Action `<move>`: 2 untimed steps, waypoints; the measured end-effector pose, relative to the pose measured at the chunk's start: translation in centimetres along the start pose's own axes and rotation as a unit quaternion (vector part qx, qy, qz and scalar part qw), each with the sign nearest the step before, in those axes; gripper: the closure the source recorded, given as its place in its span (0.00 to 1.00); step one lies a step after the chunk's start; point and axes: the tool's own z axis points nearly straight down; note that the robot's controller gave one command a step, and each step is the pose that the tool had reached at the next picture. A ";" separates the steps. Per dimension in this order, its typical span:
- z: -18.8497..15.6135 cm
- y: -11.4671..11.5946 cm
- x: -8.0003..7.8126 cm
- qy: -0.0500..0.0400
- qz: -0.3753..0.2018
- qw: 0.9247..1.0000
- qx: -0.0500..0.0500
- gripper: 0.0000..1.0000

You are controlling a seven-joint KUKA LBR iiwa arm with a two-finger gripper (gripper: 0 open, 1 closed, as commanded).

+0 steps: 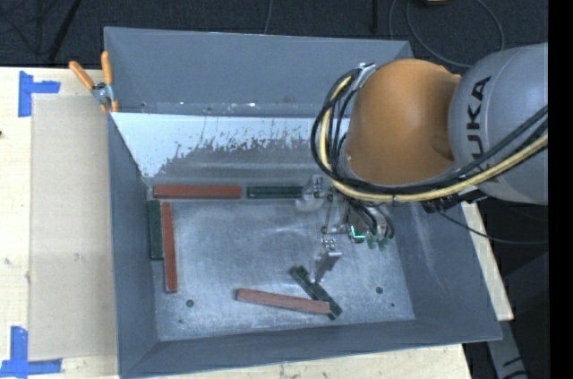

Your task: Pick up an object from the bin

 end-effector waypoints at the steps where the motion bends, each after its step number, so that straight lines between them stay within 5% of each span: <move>1: -0.4 0.0 -0.2 -0.004 0.001 1.000 0.000 0.00; 2: 4.5 0.5 1.2 -0.007 0.003 1.000 -0.001 0.00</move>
Offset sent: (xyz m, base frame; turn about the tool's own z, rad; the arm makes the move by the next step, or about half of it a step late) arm -0.0419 0.0134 -0.1415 0.0187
